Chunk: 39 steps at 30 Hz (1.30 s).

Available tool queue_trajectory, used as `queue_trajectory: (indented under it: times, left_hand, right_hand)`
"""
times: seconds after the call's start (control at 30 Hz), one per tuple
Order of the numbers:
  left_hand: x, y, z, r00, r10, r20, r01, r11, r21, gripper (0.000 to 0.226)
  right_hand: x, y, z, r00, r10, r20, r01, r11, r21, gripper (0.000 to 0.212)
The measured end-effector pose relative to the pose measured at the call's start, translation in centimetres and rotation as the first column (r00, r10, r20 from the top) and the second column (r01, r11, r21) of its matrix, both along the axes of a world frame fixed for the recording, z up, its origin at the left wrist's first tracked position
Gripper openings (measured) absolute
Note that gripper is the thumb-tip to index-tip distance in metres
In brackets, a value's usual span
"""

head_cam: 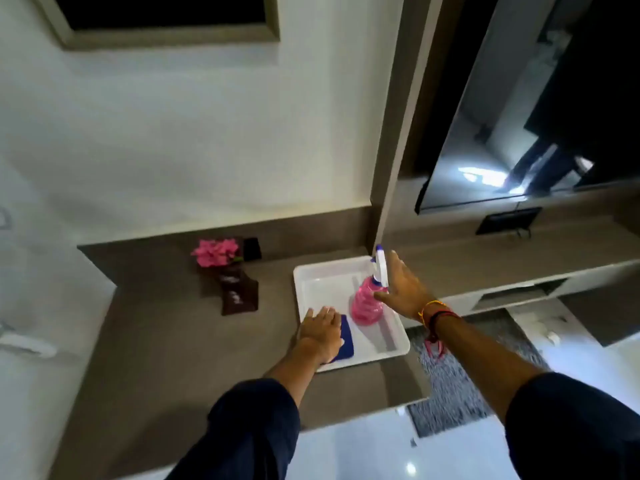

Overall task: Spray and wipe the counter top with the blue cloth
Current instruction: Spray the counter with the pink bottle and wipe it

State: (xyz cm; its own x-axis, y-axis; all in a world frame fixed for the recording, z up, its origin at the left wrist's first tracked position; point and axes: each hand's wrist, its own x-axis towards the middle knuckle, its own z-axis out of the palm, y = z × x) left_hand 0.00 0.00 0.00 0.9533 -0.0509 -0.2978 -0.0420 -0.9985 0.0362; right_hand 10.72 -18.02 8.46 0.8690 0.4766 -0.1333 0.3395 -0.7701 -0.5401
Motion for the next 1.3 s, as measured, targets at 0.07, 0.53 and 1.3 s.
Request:
queue_trajectory:
  times: [0.07,0.53,1.3]
  left_hand:
    - [0.1,-1.0,-2.2,0.996,0.039,-0.084,-0.038,0.999,0.018,0.071]
    - [1.0,-1.7,-6.4,0.990,-0.060,0.125,0.030,0.973,0.230,0.064]
    - [-16.8,15.7,3.3,0.885,0.406,0.227,-0.430,0.900,0.066,0.052]
  right_hand:
    - [0.5,-0.6,-2.1,0.997,-0.010,-0.075,0.016,0.996,0.082,0.108]
    - [3.1,3.3,-6.6,0.975,-0.197,-0.100,0.219,0.806,0.550,0.039]
    - [-16.7,22.8,-1.0,0.973,-0.082,-0.214,0.135,0.959,0.248,0.019]
